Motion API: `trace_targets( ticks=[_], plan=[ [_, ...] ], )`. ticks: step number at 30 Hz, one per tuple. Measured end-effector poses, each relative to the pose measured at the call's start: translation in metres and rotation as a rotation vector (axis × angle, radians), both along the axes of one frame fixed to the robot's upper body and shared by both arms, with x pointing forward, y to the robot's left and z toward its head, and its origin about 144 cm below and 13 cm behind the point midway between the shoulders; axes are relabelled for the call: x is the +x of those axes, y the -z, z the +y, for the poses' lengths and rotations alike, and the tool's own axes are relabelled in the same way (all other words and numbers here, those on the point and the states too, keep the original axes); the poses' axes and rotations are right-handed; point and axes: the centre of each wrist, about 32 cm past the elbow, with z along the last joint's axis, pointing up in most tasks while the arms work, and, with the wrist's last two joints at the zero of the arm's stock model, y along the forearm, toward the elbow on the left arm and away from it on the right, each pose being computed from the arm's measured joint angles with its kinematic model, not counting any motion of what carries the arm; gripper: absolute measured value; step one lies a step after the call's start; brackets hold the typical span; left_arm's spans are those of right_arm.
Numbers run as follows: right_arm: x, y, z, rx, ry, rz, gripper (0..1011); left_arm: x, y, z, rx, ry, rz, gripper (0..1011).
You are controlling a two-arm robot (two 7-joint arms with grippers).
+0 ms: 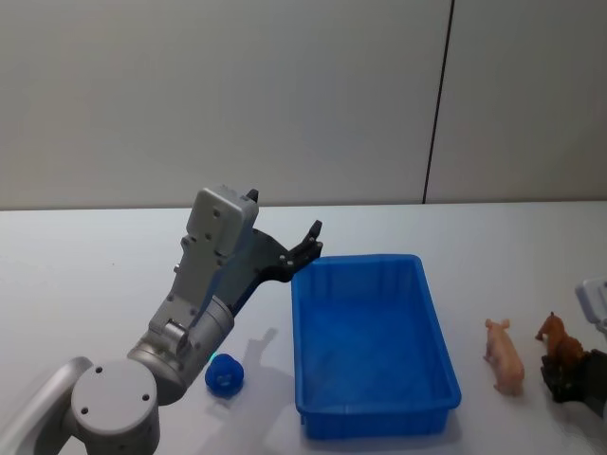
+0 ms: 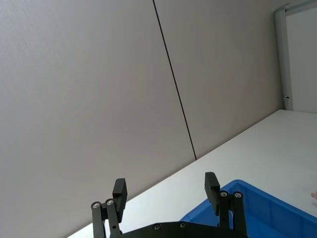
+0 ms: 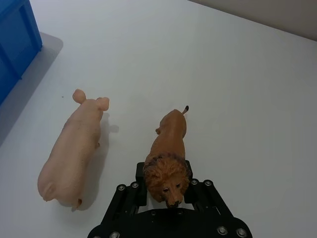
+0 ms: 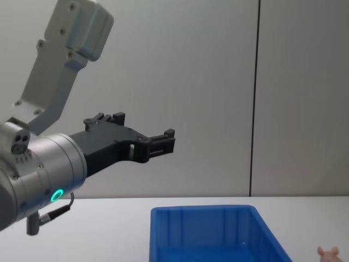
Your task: Pick up the two dolls from the table and place them into the box.
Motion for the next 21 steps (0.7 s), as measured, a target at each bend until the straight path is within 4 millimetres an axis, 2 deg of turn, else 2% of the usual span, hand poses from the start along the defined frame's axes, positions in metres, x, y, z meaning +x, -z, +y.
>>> trace_targets(
  ticks=[12,21],
  plan=[
    [0.001,-0.002,0.000,0.002,-0.001,-0.015,367,0.000,0.000,0.000,0.000,0.000,0.000,1001],
    [0.003,-0.014,0.000,0.000,-0.007,-0.100,367,0.000,0.000,0.000,0.000,0.000,0.000,1001]
  ],
)
